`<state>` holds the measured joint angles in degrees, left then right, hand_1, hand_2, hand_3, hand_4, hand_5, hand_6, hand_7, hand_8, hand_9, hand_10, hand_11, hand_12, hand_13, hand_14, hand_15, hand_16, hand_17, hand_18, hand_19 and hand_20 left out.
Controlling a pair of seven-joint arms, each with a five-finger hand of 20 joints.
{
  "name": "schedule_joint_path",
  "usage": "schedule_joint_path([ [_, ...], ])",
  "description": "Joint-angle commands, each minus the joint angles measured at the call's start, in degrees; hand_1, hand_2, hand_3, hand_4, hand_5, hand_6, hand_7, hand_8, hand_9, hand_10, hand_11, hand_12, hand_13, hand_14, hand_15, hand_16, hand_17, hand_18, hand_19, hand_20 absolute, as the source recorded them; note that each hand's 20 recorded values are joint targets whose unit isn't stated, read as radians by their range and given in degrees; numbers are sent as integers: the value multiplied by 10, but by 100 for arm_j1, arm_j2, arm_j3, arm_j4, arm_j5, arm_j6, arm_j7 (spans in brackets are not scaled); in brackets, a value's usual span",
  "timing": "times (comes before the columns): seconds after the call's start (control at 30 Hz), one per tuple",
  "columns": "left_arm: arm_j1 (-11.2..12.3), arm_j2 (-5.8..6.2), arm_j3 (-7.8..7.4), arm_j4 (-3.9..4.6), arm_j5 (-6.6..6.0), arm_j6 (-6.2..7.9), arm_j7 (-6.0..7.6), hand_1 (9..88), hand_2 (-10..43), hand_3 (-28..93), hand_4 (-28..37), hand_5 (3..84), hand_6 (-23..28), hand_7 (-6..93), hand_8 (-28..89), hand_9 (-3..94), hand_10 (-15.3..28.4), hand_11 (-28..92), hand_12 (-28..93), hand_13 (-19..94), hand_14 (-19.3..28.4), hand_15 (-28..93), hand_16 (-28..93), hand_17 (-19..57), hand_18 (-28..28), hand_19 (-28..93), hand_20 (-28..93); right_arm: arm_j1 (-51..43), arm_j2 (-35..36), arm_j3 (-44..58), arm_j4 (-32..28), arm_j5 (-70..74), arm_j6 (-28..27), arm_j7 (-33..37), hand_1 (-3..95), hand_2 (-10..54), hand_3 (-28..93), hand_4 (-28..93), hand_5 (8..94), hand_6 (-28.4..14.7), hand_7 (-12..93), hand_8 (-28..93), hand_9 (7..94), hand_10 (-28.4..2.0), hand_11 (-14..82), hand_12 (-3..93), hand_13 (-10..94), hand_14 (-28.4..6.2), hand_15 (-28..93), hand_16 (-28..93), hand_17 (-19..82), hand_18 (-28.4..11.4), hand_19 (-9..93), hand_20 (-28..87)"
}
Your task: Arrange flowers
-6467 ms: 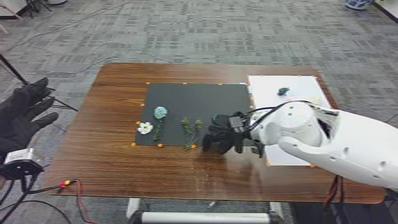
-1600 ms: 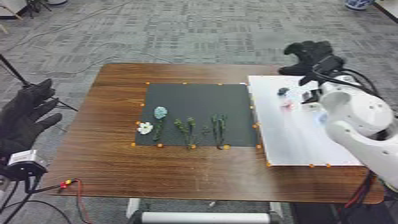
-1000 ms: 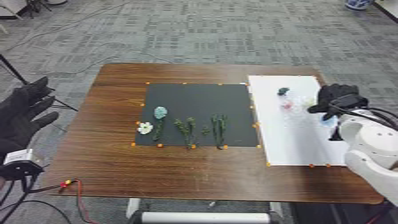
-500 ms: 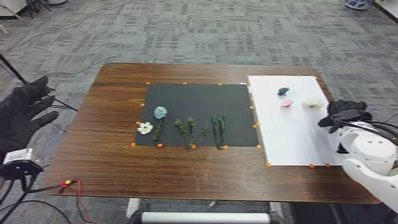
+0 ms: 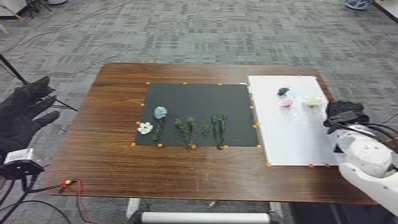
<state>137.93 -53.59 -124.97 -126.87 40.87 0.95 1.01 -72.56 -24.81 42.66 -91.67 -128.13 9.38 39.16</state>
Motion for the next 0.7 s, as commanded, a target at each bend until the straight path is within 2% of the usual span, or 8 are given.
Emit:
schedule_joint_path([
  [0.03, 31, 16, -142, -33, -10, -74, 23, 324, -44, 412, -283, 180, 13, 188, -81, 108, 79, 162, 209, 19, 109, 340, -49, -136, 191, 306, 105, 257, 110, 18, -749, -416, 810, -288, 505, -95, 838, -283, 759, 44, 426, -21, 845, -34, 252, 495, 715, -45, 751, 380, 343, -195, 813, 534],
  [0.1, 15, 26, -182, -37, -11, -103, -11, 320, -46, 421, -283, 180, 13, 188, -81, 108, 79, 162, 209, 19, 109, 339, -50, -136, 191, 307, 105, 833, 38, -403, -966, -407, 1184, -551, 501, -95, 853, -283, 769, 43, 412, -17, 855, -36, 238, 499, 718, -43, 744, 391, 346, -195, 815, 533],
  [0.23, 40, -2, -203, -40, -42, -77, -38, 323, -46, 414, -283, 179, 12, 185, -81, 108, 79, 162, 209, 19, 109, 337, -50, -136, 192, 307, 104, 2899, -398, -2304, -1169, -208, 2036, -1007, 498, -95, 859, -283, 773, 42, 409, -14, 859, -37, 235, 502, 722, -42, 740, 397, 346, -195, 817, 534],
  [0.3, 14, 10, -167, -27, -69, -62, -53, 323, -47, 413, -283, 179, 12, 185, -80, 108, 79, 161, 208, 19, 109, 336, -49, -136, 192, 305, 103, 3591, -857, -2844, -1127, 6, 2068, -1326, 497, -95, 859, -283, 772, 41, 410, -11, 858, -36, 234, 504, 722, -41, 740, 398, 347, -194, 818, 535],
  [0.47, -84, 96, -76, 27, -81, -16, -63, 323, -48, 410, -283, 178, 11, 182, -78, 108, 79, 160, 209, 18, 107, 334, -48, -136, 193, 305, 103, 4838, -2129, -3941, -591, 571, 2210, -1915, 499, -95, 851, -283, 770, 42, 411, -12, 858, -35, 232, 503, 722, -41, 740, 398, 346, -191, 817, 536],
  [0.57, -181, 154, 18, 60, -77, 47, -54, 323, -48, 411, -283, 178, 12, 182, -78, 108, 80, 160, 209, 18, 107, 331, -48, -137, 193, 306, 103, 5205, -2745, -4326, -240, 697, 2139, -1948, 500, -95, 845, -283, 771, 44, 411, -21, 859, -34, 231, 501, 722, -44, 743, 392, 345, -192, 816, 537],
  [0.63, -177, 186, 30, 60, -72, 20, -43, 323, -48, 409, -283, 178, 12, 181, -78, 108, 80, 160, 209, 18, 107, 331, -46, -137, 192, 305, 103, 5596, -3150, -4866, 68, 849, 2245, -1753, 502, -95, 841, -283, 773, 45, 410, -29, 860, -34, 228, 497, 722, -44, 746, 388, 345, -190, 815, 536],
  [0.7, -222, 218, 85, 73, -71, 31, -57, 326, -47, 405, -283, 178, 12, 181, -78, 108, 80, 159, 209, 17, 107, 331, -45, -137, 192, 305, 103, 5553, -3551, -4863, 573, 923, 1898, -1900, 501, -95, 841, -283, 774, 47, 411, -32, 861, -34, 227, 495, 721, -44, 748, 387, 344, -190, 814, 537],
])
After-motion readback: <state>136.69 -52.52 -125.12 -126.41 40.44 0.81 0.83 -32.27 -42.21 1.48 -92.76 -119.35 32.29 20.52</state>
